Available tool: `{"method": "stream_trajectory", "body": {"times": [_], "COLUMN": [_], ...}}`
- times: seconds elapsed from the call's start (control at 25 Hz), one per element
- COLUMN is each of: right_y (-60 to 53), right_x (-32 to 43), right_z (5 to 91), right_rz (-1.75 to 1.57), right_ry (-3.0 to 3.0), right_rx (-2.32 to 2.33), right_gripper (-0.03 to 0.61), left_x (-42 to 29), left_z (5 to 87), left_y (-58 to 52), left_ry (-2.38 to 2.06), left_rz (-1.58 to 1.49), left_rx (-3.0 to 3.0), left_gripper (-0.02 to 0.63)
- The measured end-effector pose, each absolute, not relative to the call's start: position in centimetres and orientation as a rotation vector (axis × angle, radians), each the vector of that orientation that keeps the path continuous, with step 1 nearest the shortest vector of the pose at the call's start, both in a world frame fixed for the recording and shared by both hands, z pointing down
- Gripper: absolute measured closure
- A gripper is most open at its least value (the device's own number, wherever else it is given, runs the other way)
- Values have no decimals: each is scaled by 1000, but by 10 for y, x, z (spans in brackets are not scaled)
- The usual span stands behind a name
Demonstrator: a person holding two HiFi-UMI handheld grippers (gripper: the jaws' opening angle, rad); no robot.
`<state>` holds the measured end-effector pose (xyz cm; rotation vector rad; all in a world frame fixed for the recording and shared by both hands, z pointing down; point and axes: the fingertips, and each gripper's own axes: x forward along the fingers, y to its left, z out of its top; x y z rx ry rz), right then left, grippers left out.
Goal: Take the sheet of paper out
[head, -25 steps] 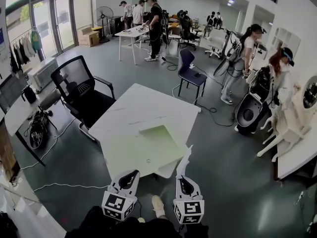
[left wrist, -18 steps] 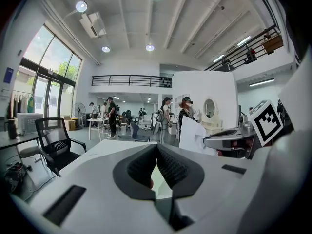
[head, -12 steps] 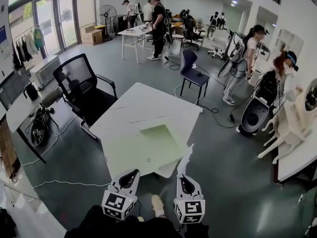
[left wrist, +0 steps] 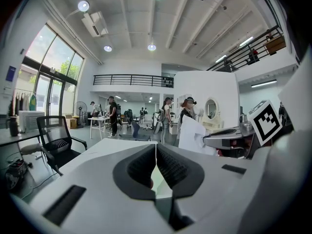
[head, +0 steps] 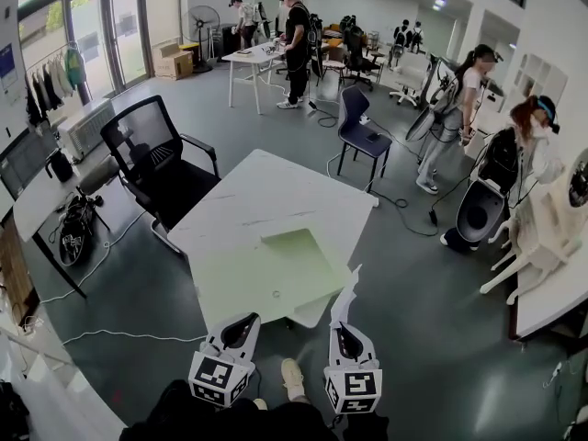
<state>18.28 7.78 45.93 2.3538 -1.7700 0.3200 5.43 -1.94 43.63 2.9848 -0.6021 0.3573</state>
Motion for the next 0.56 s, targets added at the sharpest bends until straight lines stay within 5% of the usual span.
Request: {"method": "stream_trajectory", "body": {"times": [0.56], "right_y": [73], "right_x": [185], "right_z": [456], "right_rz": [314], "right_ry": [-1786], "right_rx": [2347], "right_gripper": [557], "left_x": [55], "left_z": [437], "left_y": [-25], "left_ry": [-620], "left_rz": [365], "left_rx": [2978], "left_gripper": [589]}}
